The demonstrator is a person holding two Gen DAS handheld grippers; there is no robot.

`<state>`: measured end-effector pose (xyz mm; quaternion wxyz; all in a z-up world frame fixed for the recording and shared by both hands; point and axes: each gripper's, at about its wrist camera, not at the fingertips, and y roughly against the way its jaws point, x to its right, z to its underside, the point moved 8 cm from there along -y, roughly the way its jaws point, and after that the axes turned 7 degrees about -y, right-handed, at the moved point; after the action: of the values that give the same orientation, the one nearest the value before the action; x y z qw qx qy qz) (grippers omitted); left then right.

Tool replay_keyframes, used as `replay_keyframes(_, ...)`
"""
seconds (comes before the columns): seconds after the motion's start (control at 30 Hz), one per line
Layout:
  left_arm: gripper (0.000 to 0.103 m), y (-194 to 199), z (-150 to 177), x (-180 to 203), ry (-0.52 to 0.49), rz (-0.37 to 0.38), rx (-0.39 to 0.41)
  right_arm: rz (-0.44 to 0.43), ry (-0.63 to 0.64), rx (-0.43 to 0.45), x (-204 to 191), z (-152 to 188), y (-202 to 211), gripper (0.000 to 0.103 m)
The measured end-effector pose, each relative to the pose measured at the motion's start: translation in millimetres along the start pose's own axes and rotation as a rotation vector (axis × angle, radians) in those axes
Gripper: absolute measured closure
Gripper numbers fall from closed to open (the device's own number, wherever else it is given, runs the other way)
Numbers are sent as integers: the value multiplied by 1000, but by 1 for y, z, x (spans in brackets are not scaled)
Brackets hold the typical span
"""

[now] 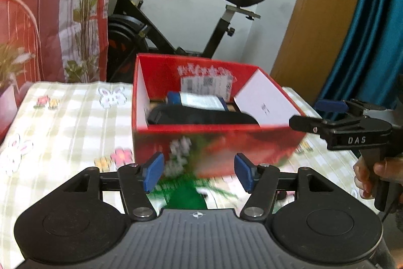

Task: Organize soft objects
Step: 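Move the left tool down to the white bag of green cables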

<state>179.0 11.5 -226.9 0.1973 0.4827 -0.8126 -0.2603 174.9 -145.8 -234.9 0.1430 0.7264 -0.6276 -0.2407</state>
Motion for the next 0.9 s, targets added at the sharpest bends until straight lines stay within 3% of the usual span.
replay_keyframes(0.17, 39, 2, 34, 13, 49, 22, -37, -22, -43, -8, -7, 35, 23, 0)
replay_keyframes(0.5, 40, -5, 98, 35, 114, 20, -89, 21, -41, -135, -18, 133, 34, 0)
replay_keyframes(0.7, 43, -11, 106, 35, 112, 8, -90, 13, 35, -142, -27, 151, 28, 1)
replay_keyframes(0.9, 52, -26, 117, 44, 108, 61, -138, -40, 22, -165, -31, 158, 21, 1)
